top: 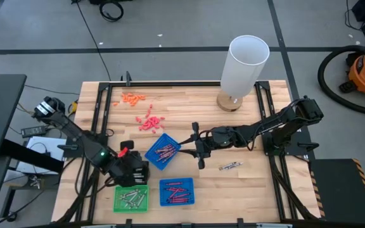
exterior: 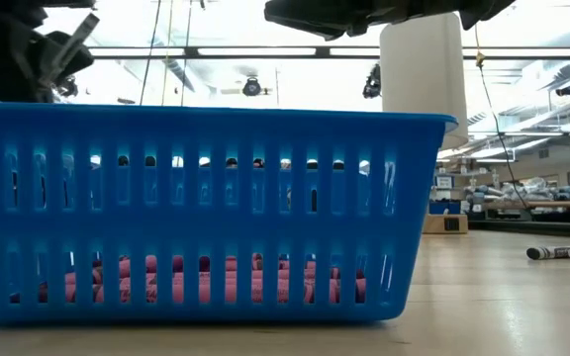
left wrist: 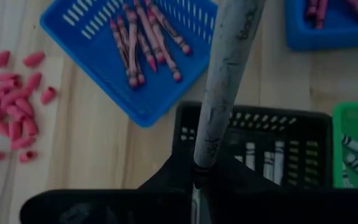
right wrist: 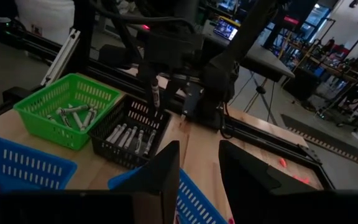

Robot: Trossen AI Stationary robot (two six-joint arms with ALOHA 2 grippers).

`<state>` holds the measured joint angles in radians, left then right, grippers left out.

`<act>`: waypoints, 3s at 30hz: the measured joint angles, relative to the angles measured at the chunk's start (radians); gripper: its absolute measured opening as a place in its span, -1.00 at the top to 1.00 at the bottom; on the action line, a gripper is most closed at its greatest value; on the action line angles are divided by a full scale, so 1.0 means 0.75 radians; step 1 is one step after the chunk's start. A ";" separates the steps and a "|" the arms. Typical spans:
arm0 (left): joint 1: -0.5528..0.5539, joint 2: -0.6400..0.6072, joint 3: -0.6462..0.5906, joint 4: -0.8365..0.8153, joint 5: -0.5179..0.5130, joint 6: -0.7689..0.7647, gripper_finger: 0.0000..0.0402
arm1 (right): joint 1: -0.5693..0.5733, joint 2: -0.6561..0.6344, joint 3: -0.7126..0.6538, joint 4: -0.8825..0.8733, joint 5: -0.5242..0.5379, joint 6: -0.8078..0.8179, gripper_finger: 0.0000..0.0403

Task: Sort crayons
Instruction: Put the black crayon into the black bin

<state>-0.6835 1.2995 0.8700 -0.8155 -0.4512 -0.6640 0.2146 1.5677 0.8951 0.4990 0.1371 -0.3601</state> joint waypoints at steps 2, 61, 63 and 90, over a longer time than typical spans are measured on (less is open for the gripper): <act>-0.025 0.000 0.000 -0.017 0.000 -0.038 0.84 | 0.000 0.000 0.000 0.000 0.000 0.000 0.40; -0.131 0.001 -0.202 0.251 0.178 -0.155 0.48 | -0.004 0.000 -0.002 -0.031 0.016 0.003 0.40; -0.131 0.001 -0.156 0.256 0.114 -0.060 0.48 | -0.004 0.000 -0.002 -0.044 0.034 0.009 0.40; 0.032 0.001 -0.051 0.413 -0.593 0.704 0.48 | -0.009 0.000 -0.002 -0.760 0.037 0.422 0.40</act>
<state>-0.6596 1.2999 0.8314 -0.5060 -0.8959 -0.1359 0.2081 1.5677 0.8940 -0.0712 0.1646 -0.0438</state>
